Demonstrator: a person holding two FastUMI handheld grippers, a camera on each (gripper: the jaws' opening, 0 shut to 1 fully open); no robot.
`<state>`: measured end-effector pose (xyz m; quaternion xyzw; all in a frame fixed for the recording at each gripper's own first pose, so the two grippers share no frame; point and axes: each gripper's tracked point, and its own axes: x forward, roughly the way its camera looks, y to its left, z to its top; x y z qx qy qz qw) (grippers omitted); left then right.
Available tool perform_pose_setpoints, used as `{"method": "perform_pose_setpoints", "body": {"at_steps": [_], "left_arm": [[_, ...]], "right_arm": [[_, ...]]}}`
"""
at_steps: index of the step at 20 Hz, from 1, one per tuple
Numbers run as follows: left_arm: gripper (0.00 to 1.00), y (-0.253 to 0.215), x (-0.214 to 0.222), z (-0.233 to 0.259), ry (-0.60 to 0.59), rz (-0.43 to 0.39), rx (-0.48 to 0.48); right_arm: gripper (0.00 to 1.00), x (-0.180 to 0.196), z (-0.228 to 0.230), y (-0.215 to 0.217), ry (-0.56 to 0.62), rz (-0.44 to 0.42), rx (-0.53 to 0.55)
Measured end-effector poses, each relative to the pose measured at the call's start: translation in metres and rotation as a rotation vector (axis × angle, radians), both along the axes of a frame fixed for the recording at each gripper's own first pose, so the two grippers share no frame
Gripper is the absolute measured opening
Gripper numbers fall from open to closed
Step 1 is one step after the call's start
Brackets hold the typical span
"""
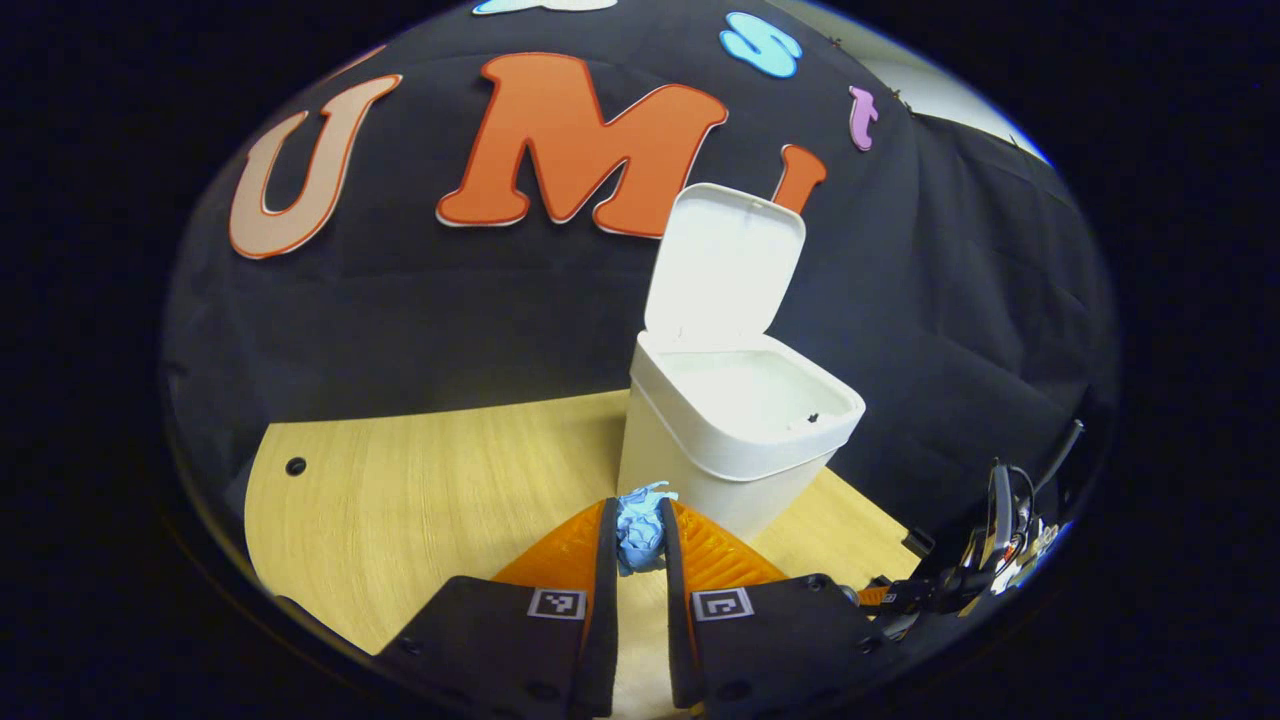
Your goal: Press the lid of the desktop garbage bin to open it, pick up the crumpled paper on the desktop and throw it into the bin, then pick up the pop can on the desktop and drop it into the bin, and finally close the garbage bin lid.
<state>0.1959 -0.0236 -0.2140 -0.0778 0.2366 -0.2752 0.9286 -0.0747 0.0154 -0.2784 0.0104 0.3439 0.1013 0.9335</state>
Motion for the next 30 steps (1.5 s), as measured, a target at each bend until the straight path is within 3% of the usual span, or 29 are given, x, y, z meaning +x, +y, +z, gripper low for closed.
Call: {"method": "perform_pose_setpoints", "body": {"at_steps": [9,24,30], "left_arm": [[0.24,-0.035,0.033,0.030,-0.126,-0.084,0.000],[0.24,-0.072,0.057,0.034,-0.195,-0.158,0.052],[0.36,-0.073,0.061,0.028,-0.162,-0.142,0.041]], "right_arm": [[0.77,0.000,0.000,-0.009,0.007,-0.110,0.013],[0.77,0.001,0.011,-0.028,-0.020,-0.291,0.005],[0.77,0.001,0.022,-0.032,-0.026,-0.299,0.009]]}}
